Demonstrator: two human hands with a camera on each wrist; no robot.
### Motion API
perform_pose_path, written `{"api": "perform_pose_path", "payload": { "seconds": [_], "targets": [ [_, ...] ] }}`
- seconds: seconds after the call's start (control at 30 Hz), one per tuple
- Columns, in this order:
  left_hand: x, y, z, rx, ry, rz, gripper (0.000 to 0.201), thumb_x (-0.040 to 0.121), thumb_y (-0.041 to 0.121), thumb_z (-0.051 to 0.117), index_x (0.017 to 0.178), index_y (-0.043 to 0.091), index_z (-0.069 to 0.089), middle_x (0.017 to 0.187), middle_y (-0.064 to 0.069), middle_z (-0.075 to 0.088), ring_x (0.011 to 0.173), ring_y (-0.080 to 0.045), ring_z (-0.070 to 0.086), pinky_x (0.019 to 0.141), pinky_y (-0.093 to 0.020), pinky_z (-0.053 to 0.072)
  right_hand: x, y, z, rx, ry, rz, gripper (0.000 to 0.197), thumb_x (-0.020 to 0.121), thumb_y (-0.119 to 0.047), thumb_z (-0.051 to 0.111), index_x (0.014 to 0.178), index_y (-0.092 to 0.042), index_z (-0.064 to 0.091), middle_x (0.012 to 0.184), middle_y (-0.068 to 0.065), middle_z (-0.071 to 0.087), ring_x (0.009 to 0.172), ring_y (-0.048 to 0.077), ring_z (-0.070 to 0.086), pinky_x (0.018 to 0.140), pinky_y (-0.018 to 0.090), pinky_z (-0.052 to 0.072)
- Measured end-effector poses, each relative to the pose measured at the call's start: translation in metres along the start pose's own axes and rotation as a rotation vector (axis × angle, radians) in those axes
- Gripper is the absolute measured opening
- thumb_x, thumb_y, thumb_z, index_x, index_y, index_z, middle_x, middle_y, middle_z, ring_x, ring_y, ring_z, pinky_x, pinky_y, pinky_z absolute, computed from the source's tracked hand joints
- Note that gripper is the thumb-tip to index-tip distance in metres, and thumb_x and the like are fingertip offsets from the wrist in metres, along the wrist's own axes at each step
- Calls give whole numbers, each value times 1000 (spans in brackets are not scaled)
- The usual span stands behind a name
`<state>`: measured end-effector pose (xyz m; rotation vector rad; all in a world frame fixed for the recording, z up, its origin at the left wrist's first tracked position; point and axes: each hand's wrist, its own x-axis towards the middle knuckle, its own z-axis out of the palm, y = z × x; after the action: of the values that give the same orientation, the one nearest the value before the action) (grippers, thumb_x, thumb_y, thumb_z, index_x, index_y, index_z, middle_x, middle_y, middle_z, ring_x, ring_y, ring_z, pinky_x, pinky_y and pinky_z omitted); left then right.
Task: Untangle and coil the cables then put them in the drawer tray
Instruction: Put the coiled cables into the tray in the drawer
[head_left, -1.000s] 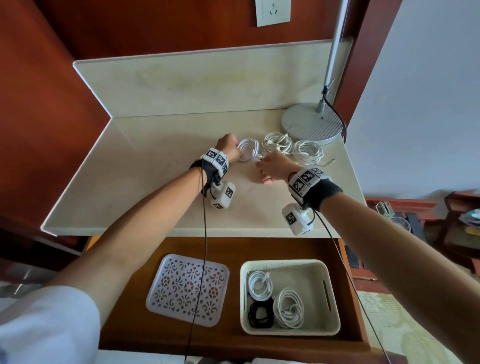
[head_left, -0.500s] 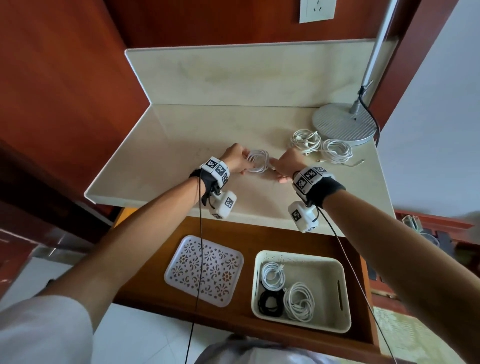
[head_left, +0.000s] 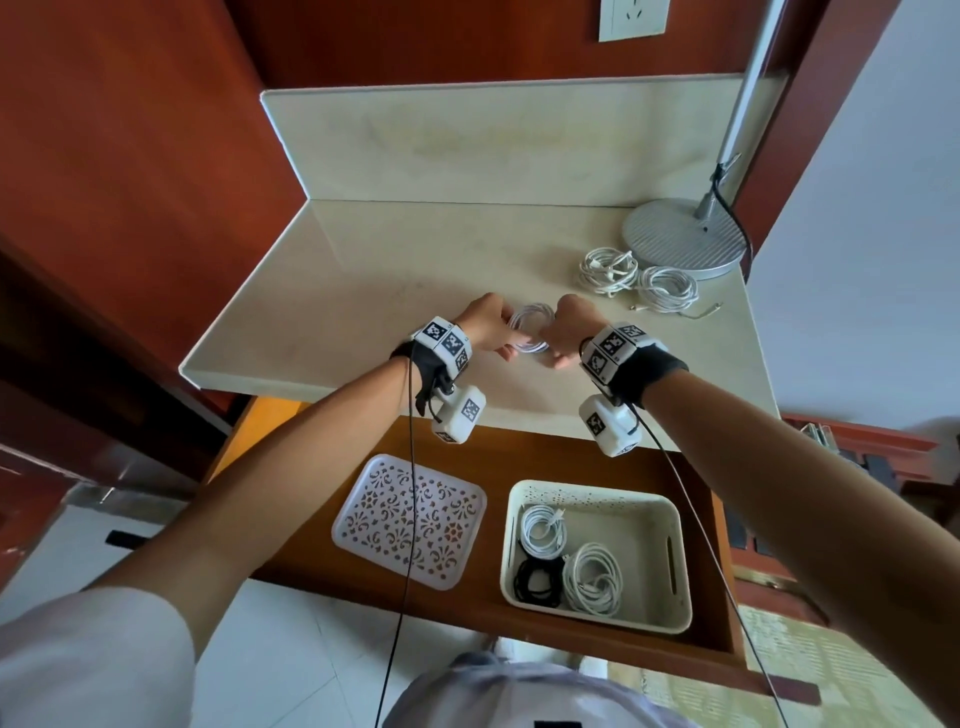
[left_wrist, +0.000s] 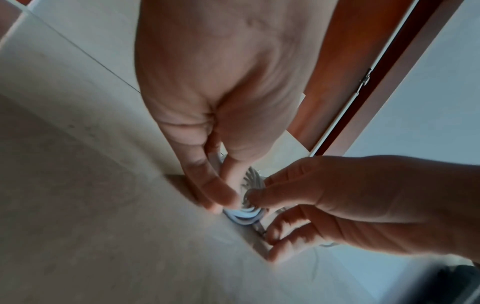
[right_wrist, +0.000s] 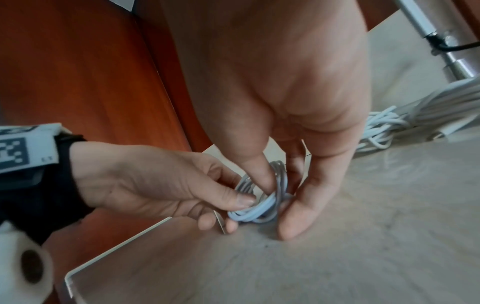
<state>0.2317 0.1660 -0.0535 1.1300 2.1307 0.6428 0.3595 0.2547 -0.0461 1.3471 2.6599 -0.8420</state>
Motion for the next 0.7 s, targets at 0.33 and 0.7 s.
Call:
{"api": "perform_pose_path", "payload": {
  "seconds": [0.33, 0.7],
  "targets": [
    [-14, 26, 29, -182, -21, 39, 28, 93, 18, 77, 107, -4, 68, 92, -20, 75, 66, -19, 69, 51, -21, 51, -17, 48, -19, 228, -94, -19, 17, 95, -9, 64, 102, 6, 70, 79, 9, 79, 78, 17, 78, 92, 44, 60],
    [-62, 41, 41, -281, -239, 33, 36, 94, 21, 75, 118, -3, 63, 102, -18, 71, 72, -15, 68, 60, -21, 55, -64, 74, -44, 437, -362, -23, 19, 98, -5, 69, 111, 8, 68, 88, 14, 79, 75, 18, 78, 69, 24, 62]
  ]
}}
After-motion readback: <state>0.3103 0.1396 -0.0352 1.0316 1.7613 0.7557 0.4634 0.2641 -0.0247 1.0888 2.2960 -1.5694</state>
